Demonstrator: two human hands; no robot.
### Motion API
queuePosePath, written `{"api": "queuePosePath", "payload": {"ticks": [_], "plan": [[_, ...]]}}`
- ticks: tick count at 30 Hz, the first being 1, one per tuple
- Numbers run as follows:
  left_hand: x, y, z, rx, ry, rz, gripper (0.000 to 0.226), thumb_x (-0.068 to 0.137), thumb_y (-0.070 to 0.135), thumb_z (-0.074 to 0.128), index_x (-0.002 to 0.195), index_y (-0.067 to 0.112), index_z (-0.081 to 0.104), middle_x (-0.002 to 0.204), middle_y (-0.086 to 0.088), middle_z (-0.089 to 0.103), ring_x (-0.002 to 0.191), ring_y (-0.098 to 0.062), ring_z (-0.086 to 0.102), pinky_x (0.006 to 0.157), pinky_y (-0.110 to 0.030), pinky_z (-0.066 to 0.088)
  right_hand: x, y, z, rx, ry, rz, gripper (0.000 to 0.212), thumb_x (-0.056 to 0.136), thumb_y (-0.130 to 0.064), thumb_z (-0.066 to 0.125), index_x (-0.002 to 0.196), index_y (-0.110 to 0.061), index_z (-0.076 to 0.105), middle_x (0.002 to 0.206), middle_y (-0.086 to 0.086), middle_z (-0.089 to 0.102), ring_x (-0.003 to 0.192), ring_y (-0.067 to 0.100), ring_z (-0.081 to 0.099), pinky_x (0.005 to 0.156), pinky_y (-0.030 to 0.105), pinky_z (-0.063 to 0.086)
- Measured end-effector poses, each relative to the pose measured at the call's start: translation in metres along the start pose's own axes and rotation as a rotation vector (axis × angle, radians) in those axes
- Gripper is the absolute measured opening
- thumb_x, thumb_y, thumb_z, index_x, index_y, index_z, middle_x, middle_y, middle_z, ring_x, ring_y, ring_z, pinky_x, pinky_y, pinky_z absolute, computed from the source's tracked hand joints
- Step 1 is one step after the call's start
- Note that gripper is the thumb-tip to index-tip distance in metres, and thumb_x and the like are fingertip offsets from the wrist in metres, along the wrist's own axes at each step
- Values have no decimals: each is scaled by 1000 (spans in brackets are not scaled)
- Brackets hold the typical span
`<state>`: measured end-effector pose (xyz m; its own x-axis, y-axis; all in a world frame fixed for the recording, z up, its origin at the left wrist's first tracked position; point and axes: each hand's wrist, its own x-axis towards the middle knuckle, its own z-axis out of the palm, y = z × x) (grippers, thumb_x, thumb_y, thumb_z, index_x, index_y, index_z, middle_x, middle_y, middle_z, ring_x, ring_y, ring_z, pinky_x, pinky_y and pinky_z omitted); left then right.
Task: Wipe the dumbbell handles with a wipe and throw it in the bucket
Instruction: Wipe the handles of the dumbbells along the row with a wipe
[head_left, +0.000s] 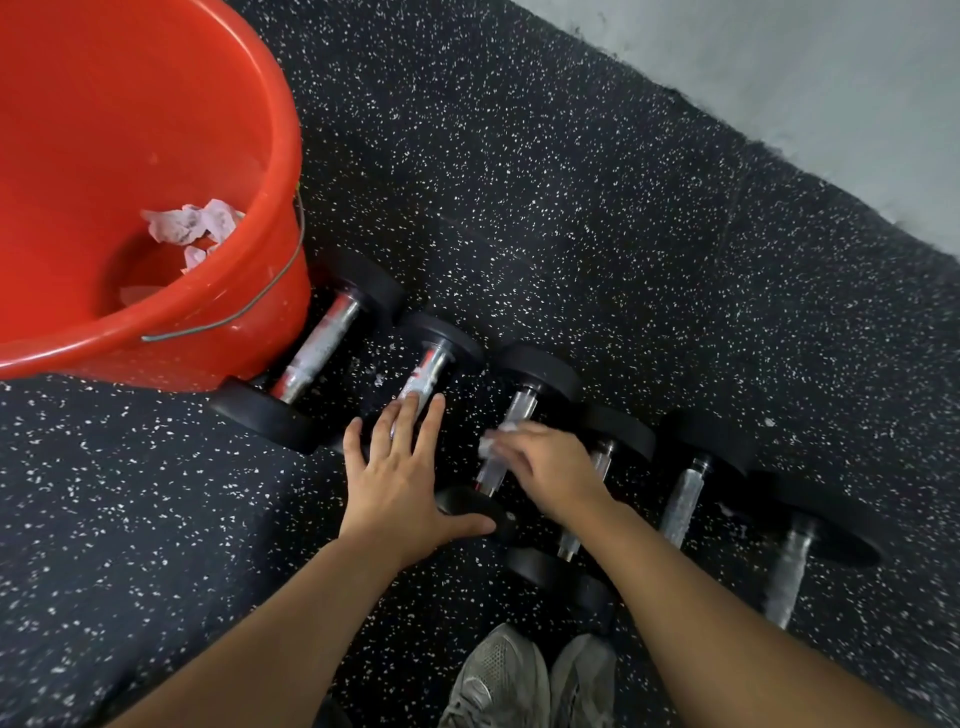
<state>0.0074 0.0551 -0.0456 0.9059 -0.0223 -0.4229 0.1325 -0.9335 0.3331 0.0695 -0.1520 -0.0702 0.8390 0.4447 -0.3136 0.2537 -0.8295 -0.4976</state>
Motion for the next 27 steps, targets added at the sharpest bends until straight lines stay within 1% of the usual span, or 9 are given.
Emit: {"api": "queuePosePath", "payload": {"ticks": [4,9,11,14,18,20,23,25,27], "plan": [[0,0,0,-9,7,2,147,53,103,46,157,28,-26,171,-2,-16,156,-23,-13,123,-56,-12,-13,-6,1,-51,-224,-130,44,100,-56,35,130,-41,65,131,-8,68,117,13,63,96,27,48],[-1,1,-1,-5,-1,-3,147,52,104,45,156,29,-28,171,-1,-18,156,-23,-15,123,-57,-12,-5,8,-8,79,215,116,34,105,-42,48,137,-37,60,134,-7,67,117,10,64,95,28,52],[-1,1,-1,-7,-2,-5,147,52,104,46,157,29,-27,171,-1,-17,156,-23,-15,123,-57,-12,-1,9,-3,64,234,194,36,105,-41,48,140,-38,56,129,-4,69,113,14,65,91,33,53],[0,1,-1,0,-10,-9,147,53,103,46,157,28,-27,171,-1,-18,156,-23,-15,122,-57,-12,-11,3,13,89,179,143,34,104,-44,47,137,-43,58,129,-3,68,108,17,67,86,32,54],[-1,2,-1,-4,-22,-7,146,55,102,48,156,29,-28,171,-1,-19,156,-23,-16,122,-57,-14,-26,-2,13,69,-20,-40,33,103,-39,49,133,-41,63,126,-4,71,110,15,67,92,33,54],[-1,2,-1,-3,-27,-3,144,57,100,48,156,29,-29,171,-2,-19,156,-23,-17,122,-57,-15,-25,-1,8,1,-105,-122,35,104,-38,45,134,-41,62,123,-4,72,111,13,66,89,26,51],[0,2,-2,-5,-44,5,142,61,98,50,155,30,-30,170,-1,-20,156,-22,-17,122,-56,-14,-12,3,-3,65,72,-4,33,105,-43,46,133,-43,62,130,-7,69,86,-7,64,74,5,41],[1,-1,-3,-20,-43,13,140,63,96,52,156,30,-28,171,0,-18,156,-22,-15,122,-55,-14,1,6,-8,84,233,111,33,105,-40,49,135,-42,61,128,-7,70,95,0,66,76,15,47],[1,-6,-6,-43,-38,16,139,64,93,57,157,32,-25,171,1,-15,157,-21,-14,123,-54,-13,9,4,-4,92,252,173,33,105,-36,50,136,-39,61,126,-5,70,108,12,66,80,20,46]]}}
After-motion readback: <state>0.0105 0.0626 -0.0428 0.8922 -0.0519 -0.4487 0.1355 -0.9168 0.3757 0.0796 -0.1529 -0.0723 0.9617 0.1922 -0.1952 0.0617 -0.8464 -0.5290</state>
